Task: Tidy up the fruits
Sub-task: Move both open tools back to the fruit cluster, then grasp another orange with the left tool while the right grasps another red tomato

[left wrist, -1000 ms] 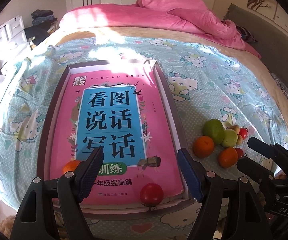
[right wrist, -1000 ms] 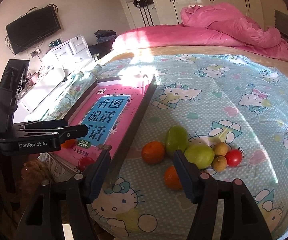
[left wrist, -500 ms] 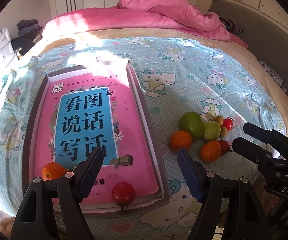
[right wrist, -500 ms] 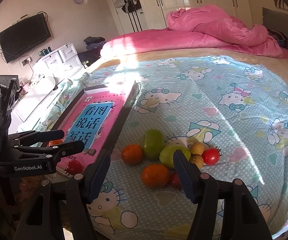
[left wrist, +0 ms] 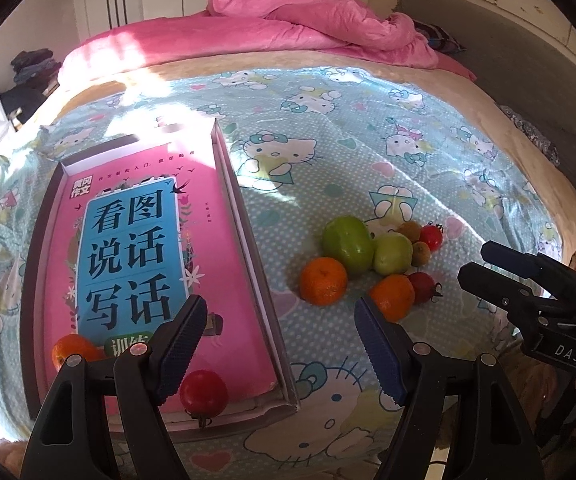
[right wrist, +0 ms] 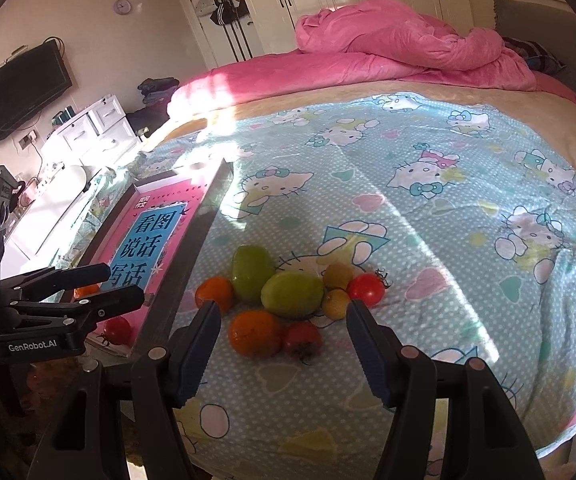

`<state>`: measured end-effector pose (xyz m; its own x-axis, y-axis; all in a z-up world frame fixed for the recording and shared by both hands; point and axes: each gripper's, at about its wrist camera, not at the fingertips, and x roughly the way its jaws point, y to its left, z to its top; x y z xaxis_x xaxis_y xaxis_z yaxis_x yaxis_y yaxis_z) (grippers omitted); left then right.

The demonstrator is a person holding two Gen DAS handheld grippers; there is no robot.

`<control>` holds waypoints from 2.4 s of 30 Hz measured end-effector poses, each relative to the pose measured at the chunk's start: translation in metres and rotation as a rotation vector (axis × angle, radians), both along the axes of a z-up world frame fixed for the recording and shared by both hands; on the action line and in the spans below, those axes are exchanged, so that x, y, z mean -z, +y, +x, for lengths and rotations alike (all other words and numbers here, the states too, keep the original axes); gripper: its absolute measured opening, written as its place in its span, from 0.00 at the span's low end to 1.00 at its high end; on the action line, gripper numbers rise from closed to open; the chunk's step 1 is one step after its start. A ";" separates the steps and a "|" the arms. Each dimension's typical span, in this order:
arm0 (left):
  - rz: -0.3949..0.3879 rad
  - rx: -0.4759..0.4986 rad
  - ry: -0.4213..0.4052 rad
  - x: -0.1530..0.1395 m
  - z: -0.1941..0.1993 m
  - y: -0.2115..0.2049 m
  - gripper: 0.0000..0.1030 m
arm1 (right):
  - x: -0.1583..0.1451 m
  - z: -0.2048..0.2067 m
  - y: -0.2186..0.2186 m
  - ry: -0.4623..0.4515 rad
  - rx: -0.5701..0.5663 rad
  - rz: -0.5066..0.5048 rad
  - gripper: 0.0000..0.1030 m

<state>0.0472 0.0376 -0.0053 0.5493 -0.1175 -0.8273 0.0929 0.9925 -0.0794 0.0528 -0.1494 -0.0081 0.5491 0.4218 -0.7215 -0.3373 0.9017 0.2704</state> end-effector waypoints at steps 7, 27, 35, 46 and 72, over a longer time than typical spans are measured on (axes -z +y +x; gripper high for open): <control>0.014 0.049 0.033 0.010 0.004 -0.016 0.75 | 0.008 0.001 -0.015 0.043 0.032 -0.008 0.63; 0.030 0.140 0.147 0.028 0.041 -0.029 0.73 | 0.039 0.000 0.018 0.067 -0.100 -0.246 0.50; 0.085 0.149 0.151 0.029 0.052 -0.029 0.64 | 0.048 0.007 0.030 0.074 -0.135 -0.274 0.37; 0.127 0.271 0.137 0.023 0.052 -0.045 0.53 | 0.048 0.013 0.030 0.091 -0.126 -0.235 0.35; 0.160 0.255 0.250 0.061 0.075 -0.062 0.38 | 0.051 0.021 0.032 0.109 -0.130 -0.199 0.29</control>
<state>0.1224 -0.0244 -0.0666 0.2985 -0.0830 -0.9508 0.3353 0.9418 0.0231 0.0735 -0.1176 -0.0588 0.4140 0.3275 -0.8493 -0.4323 0.8919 0.1332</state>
